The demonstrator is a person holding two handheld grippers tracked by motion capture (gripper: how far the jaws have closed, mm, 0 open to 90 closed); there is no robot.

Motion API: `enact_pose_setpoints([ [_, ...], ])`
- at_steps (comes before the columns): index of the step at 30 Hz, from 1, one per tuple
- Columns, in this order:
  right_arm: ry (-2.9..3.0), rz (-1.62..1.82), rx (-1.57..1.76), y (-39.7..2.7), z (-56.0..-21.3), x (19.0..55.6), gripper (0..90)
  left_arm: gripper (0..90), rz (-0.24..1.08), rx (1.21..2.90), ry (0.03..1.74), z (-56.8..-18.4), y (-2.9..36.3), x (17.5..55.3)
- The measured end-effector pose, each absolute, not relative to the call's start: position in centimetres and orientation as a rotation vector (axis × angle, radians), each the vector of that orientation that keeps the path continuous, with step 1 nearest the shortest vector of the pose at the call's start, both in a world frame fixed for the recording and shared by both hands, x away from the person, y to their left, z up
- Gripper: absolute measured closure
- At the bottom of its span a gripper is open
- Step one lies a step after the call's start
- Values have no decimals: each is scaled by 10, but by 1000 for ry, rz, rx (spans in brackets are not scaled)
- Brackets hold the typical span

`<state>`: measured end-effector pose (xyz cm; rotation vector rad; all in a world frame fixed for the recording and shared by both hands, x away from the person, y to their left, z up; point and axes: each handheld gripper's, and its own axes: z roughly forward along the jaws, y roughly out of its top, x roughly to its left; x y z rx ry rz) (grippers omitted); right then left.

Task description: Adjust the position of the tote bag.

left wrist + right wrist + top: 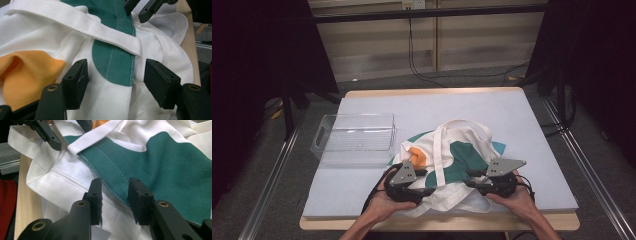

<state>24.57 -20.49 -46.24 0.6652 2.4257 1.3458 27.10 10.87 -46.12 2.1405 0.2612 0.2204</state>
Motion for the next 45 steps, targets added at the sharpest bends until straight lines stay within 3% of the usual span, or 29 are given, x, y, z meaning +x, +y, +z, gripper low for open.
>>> enact_pose_setpoints([
  [3,2426,1348,667,-205,-462,246,638,307,228,2143,249,-462,107,268],
  [6,2431,1352,667,-204,-463,246,629,326,289,2173,229,-464,105,266],
  [9,2429,1351,666,-203,-463,245,626,472,279,2159,260,-462,108,269],
  [11,2431,1354,669,-203,-463,245,623,498,241,2150,279,-460,110,273],
  [15,2427,1363,667,-204,-462,245,620,654,135,2100,301,-451,115,277],
  [23,2413,1381,668,-205,-460,244,601,868,90,2106,310,-444,119,280],
  [30,2408,1393,647,-200,-455,244,470,891,21,2069,377,-443,123,285],
  [36,2411,1366,634,-192,-455,246,443,893,5,2055,399,-438,124,289],
  [39,2398,1352,639,-189,-454,251,464,894,-3,2042,400,-435,126,290],
  [45,2385,1344,639,-187,-453,260,616,894,-12,2025,421,-431,130,292],
])
